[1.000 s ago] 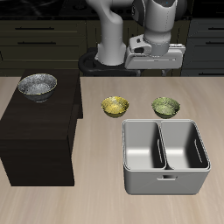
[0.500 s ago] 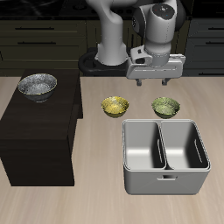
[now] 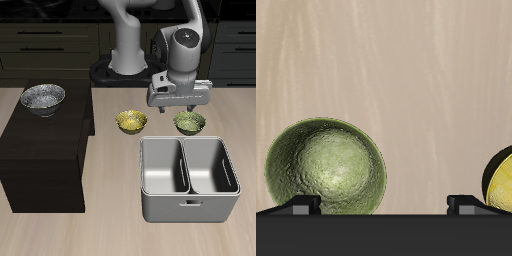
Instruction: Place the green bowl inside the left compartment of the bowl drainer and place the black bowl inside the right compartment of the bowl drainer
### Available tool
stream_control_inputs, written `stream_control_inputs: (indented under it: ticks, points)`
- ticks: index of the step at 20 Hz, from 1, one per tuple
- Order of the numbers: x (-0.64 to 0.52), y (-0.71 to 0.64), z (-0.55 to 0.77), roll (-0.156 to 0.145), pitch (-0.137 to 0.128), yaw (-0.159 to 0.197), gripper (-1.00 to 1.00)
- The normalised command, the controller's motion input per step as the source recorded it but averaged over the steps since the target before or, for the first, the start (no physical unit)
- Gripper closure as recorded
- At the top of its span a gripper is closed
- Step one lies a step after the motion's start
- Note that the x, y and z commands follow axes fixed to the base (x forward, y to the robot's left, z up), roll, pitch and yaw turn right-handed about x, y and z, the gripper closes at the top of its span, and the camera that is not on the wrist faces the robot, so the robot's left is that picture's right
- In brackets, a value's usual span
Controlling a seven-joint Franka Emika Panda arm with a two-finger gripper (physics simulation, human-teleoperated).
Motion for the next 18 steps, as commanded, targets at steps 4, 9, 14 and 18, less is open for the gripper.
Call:
stream_control_inputs:
  ticks: [4, 9, 14, 18]
  points:
    - [-0.07, 0.07, -0.25, -0.006, -0.009, 0.008, -1.0]
    - [0.01, 0.04, -0.31, 0.002, 0.025, -0.003, -1.0]
    - [0.0, 0.02, -0.3, 0.005, 0.056, 0.009, -1.0]
    - [-0.06, 0.04, -0.27, 0.021, 0.042, 0.011, -1.0]
